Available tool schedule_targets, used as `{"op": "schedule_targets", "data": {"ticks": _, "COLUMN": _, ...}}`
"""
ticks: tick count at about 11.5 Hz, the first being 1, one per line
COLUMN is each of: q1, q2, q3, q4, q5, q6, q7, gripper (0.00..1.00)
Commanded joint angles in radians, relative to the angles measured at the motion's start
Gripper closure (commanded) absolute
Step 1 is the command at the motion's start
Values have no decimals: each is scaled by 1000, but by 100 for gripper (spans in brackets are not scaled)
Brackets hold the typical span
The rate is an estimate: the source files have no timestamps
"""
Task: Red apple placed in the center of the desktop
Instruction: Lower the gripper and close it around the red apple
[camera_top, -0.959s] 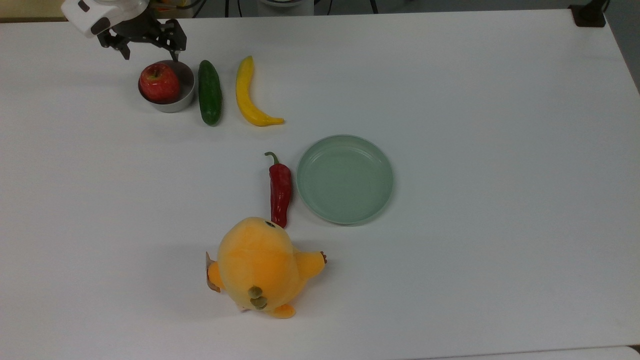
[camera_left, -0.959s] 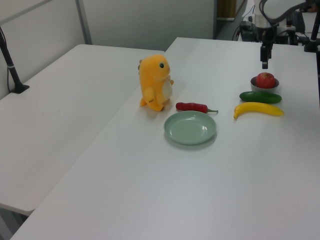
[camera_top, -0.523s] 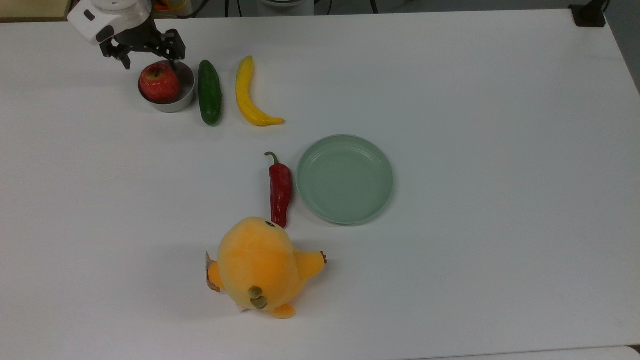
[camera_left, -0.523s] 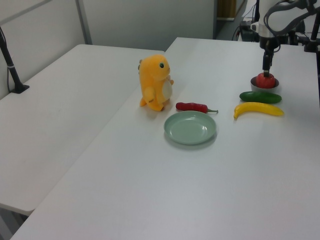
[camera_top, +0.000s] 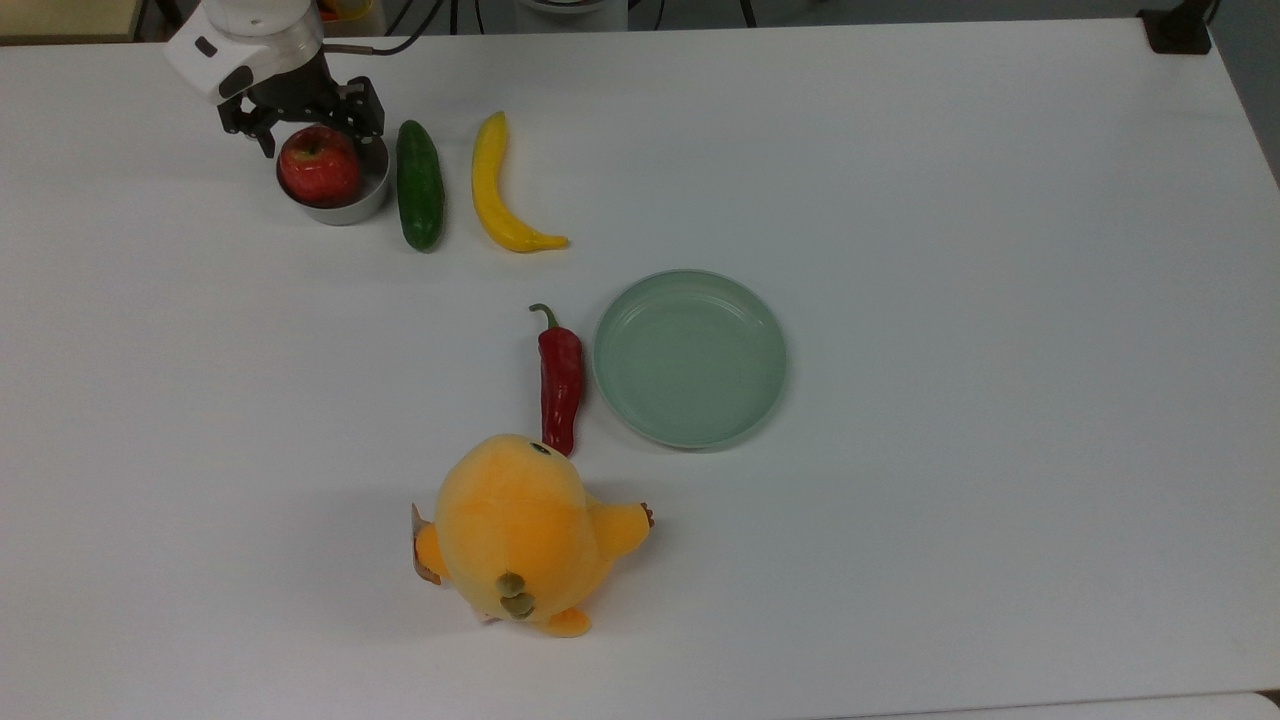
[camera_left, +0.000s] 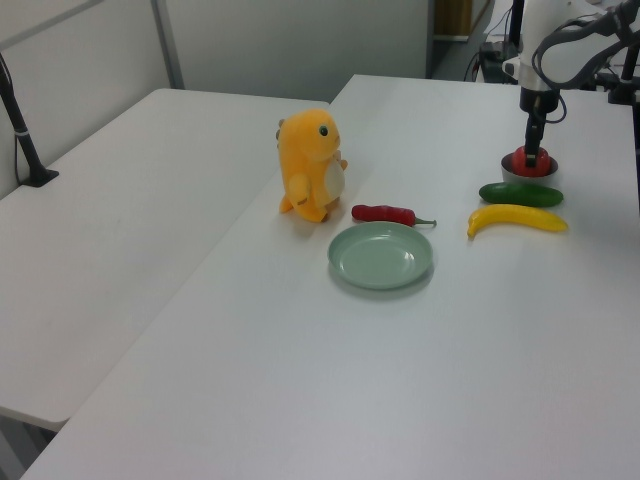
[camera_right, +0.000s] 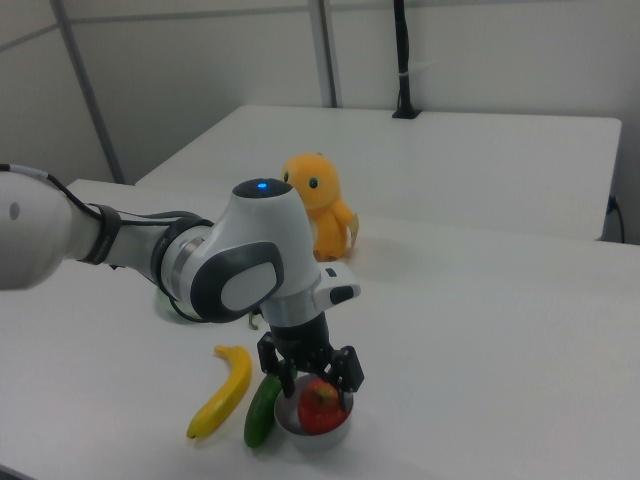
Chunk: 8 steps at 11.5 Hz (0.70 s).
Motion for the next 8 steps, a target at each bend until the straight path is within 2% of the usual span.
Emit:
{"op": "schedule_targets", "data": {"ticks": 1, "q1": 15, "q2": -8, "q3": -10, "q4": -27, "q5": -7, "q6": 29, "q7": -16, "gripper": 0}}
{"op": "schedule_targets", "data": {"ticks": 6, "q1": 17, "q2": -1, "q3": -9, "q4": -25, "q5": -7, "q6": 31, "q7": -16, "gripper": 1}}
{"op": "schedule_targets", "data": {"ticks": 8, "q1": 17, "q2": 1, "q3": -9, "q4": -25, "q5": -9, "q6": 29, "q7": -26, "gripper": 19}}
